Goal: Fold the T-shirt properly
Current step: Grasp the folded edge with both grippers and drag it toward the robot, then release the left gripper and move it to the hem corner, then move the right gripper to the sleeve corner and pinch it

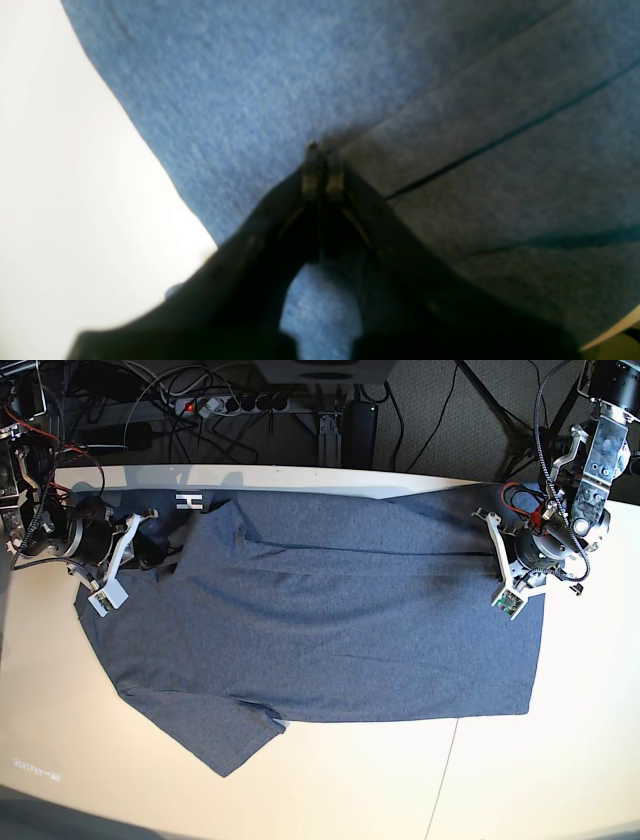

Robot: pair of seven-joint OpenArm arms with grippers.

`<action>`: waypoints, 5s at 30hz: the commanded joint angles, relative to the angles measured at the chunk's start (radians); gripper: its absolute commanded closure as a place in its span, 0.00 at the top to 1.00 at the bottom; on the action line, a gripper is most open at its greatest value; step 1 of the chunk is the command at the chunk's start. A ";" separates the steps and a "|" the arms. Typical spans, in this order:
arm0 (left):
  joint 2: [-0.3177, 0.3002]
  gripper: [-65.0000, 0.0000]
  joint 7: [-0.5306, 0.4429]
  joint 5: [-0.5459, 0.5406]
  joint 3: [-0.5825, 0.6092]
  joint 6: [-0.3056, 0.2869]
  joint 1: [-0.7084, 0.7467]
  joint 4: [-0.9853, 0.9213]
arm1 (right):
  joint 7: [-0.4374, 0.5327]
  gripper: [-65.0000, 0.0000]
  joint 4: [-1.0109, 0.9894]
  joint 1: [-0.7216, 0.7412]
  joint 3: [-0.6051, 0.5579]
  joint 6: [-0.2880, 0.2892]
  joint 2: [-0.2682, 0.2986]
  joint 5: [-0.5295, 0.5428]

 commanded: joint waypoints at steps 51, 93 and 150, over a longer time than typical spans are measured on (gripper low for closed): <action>0.075 0.56 -0.259 -0.389 -0.156 -0.284 -0.652 -0.879 | -0.030 0.00 0.007 -0.077 0.130 -0.011 0.015 0.000; 0.170 0.02 -0.222 -0.489 -0.156 -0.359 -0.757 -1.091 | -0.019 0.00 0.007 -0.075 0.130 -0.011 0.015 0.000; 0.163 0.00 -0.133 -0.423 -0.156 -0.359 -0.764 -1.091 | 0.328 0.53 -1.229 0.942 0.224 -0.015 -0.183 -0.274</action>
